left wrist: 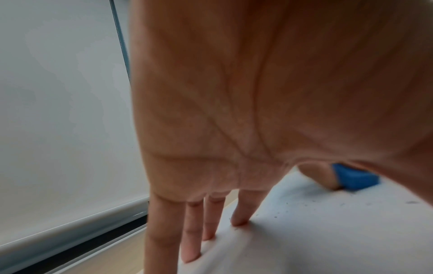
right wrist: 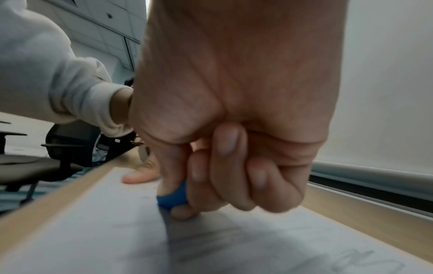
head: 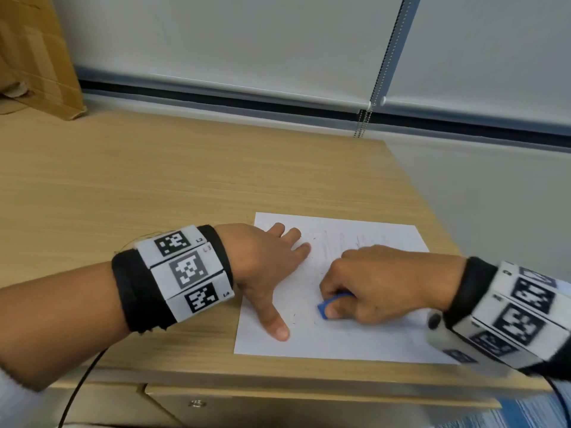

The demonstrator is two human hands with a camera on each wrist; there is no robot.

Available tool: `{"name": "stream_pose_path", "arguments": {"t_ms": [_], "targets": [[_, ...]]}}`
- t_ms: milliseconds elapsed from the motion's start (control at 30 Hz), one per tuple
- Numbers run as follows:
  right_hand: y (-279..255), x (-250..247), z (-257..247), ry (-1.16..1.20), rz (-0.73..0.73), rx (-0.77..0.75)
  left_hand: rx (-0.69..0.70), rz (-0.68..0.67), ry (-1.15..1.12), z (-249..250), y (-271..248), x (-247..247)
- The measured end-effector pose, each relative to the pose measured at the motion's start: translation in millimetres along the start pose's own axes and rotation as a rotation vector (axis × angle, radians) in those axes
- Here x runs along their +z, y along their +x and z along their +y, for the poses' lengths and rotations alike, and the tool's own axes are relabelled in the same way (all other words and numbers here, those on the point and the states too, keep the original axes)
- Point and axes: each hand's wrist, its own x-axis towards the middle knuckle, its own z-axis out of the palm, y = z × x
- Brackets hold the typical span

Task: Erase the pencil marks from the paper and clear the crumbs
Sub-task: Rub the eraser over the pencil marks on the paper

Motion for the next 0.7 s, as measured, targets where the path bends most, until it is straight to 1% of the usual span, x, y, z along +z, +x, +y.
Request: {"name": "stream_pose_path", "arguments": {"t_ms": [67,133,200,300,333,467,500,533,600,633,700], "targets": [[12,-6,8,-0.011,0.077,0.066,0.005,0.007,-0.007,-1,-1,0],[19,-7,14,0.0,0.123,0.092,0.009,0.01,-0.008,-1,-2,0],[12,-3,12,0.002,0.08,0.057,-0.001,-0.001,-0.008,0,-2,0],[-3,1,1,0.008,-0.049,0.004,-0.01,-0.013,-0.002,1,0,-1],[-3,-1,-1,-0.002,-0.048,0.009,-0.009,-0.014,-0.004,1,0,-1],[7,-2,5,-0.024,0.099,0.06,0.001,0.003,-0.014,0,-1,0],[5,1,5,-0.016,0.103,0.045,0.002,0.008,-0.013,0,-1,1],[1,3,4,-0.003,0.07,0.023,0.001,0.009,-0.014,0,-1,1],[-7,4,-3,0.039,-0.049,-0.004,-0.003,0.007,-0.015,1,0,1],[-7,2,-5,0.046,-0.079,-0.005,-0.003,0.007,-0.014,1,0,1],[5,-6,-1,0.024,-0.053,0.032,0.0,0.01,-0.017,1,0,1]]}}
